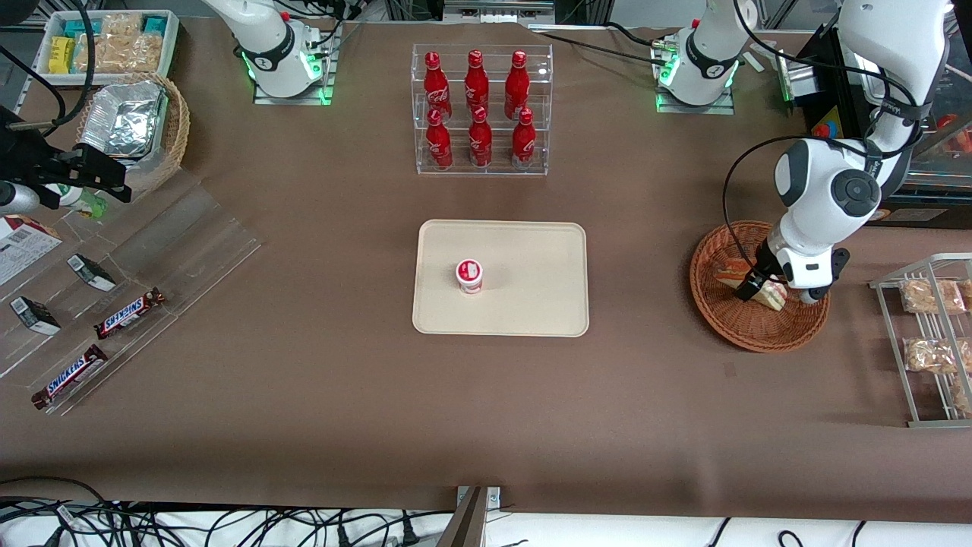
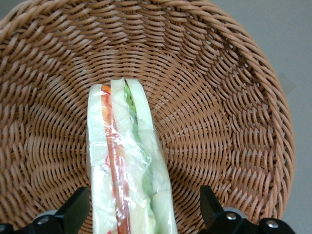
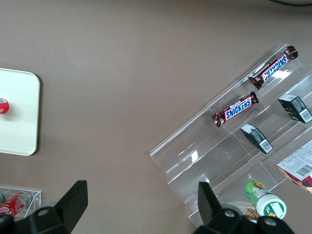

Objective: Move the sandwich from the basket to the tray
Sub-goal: 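Lower the open left gripper around the wrapped sandwich and close it, then lift the sandwich out of the basket with the left gripper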

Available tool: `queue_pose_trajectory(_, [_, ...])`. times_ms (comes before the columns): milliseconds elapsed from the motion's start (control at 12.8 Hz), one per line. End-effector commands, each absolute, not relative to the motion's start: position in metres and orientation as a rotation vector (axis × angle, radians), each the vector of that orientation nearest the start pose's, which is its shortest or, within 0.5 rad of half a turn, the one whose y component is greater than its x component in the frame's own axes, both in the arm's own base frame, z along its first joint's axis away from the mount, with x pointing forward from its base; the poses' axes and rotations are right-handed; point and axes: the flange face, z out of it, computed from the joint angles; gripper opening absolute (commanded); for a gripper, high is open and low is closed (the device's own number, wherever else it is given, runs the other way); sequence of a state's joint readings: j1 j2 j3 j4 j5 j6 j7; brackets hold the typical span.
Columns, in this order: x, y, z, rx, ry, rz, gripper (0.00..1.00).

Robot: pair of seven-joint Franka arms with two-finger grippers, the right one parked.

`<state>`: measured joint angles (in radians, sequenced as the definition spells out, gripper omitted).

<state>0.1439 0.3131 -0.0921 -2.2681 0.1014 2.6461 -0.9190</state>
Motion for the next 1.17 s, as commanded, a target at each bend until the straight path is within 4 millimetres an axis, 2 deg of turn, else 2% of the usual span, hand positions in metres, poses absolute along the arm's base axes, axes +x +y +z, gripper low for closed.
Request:
queue_pose_trajectory(0, [0.543, 0.028, 0.22, -2.834, -1.355, -0.123, 0.4])
queue_pose_trajectory(78, [0.543, 0.028, 0.217, -2.834, -1.353, -0.116, 0.17])
queue_pose_trajectory(157, [0.542, 0.028, 0.217, -2.841, -1.335, -0.113, 0.05])
queue_pose_trajectory(391, [0.543, 0.029, 0.224, -2.841, -1.328, -0.115, 0.03])
queue_pose_trajectory(548, [0.547, 0.029, 0.253, -2.873, -1.205, -0.097, 0.0])
queue_pose_trajectory(704, [0.557, 0.025, 0.29, -2.897, -1.082, -0.057, 0.0])
queue_pose_trajectory(1096, [0.592, -0.04, 0.379, -2.988, -0.719, 0.042, 0.0])
